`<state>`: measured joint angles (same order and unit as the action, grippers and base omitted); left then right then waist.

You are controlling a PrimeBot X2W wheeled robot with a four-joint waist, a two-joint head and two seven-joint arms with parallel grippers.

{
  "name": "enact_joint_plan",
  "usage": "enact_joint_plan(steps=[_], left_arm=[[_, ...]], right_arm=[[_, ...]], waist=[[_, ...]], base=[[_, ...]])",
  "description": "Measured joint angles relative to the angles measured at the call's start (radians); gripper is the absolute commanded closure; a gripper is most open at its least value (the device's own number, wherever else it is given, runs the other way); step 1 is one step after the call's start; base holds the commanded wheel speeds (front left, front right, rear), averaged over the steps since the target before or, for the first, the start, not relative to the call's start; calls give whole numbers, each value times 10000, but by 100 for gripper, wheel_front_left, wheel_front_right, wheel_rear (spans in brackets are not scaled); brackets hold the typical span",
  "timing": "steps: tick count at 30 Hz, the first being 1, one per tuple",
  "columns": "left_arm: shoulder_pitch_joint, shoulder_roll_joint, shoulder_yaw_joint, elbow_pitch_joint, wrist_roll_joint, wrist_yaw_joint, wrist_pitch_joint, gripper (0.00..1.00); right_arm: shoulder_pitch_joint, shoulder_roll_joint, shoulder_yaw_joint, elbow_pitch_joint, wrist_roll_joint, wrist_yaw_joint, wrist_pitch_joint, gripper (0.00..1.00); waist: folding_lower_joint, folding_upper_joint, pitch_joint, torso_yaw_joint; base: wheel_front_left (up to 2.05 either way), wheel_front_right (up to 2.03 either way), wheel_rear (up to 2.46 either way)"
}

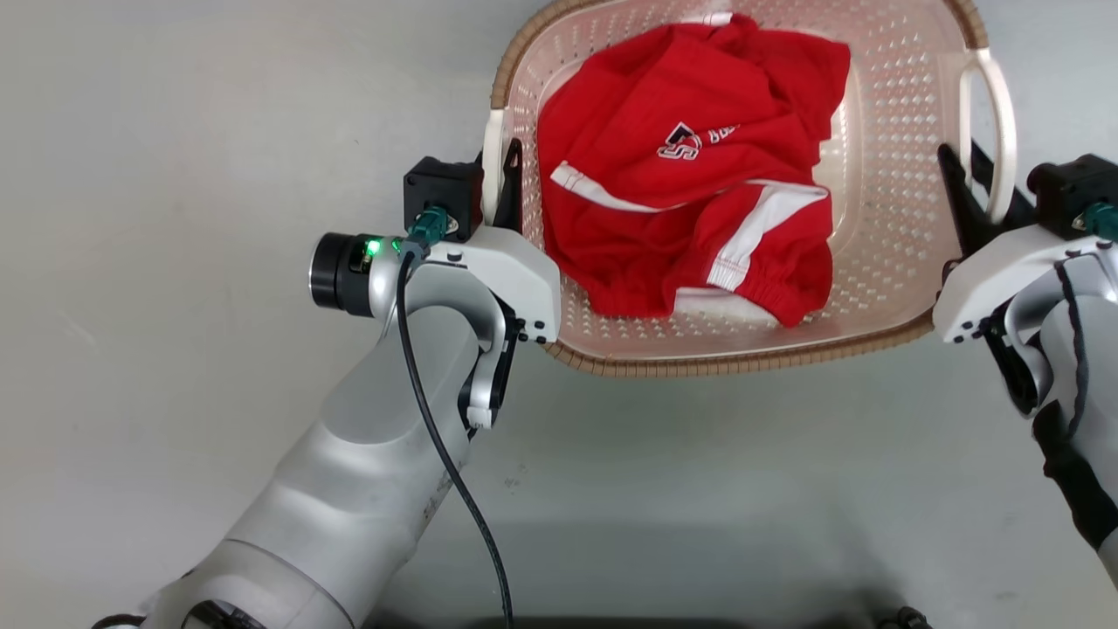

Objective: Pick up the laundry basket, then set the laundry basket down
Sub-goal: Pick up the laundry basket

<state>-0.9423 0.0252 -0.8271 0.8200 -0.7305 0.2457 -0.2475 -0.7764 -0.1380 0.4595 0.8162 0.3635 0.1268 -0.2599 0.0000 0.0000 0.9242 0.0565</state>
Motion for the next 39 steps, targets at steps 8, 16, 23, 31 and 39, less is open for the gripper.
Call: enact_joint_plan(steps=[8,16,23,31,39], left_arm=[[564,-48,-58,529,-111,-228,10,100],[1256,-104,130,1289,-109,-535,13,100],[1998,-196,453,2203,-81,-1106,23,100],[2676,-245,529,3110,-59,-1774,23,100],[3176,-280,213,3992,-107,-2426,144,100]], right_arm=[[43,334,871,1204,456,0,-46,100],[226,849,1941,2355,965,0,46,100],[733,1164,3005,2612,1923,-6,861,100],[1524,1206,4067,2324,3147,-12,1632,100],[2245,1223,4949,2042,4217,-19,2405,100]], waist=[[0,0,-950,-26],[0,0,-2221,-196],[1,0,-3595,-459],[1,0,-5264,-747],[0,0,-6917,-899]], base=[[0,0,0],[0,0,0],[0,0,0],[0,0,0],[0,0,0]])
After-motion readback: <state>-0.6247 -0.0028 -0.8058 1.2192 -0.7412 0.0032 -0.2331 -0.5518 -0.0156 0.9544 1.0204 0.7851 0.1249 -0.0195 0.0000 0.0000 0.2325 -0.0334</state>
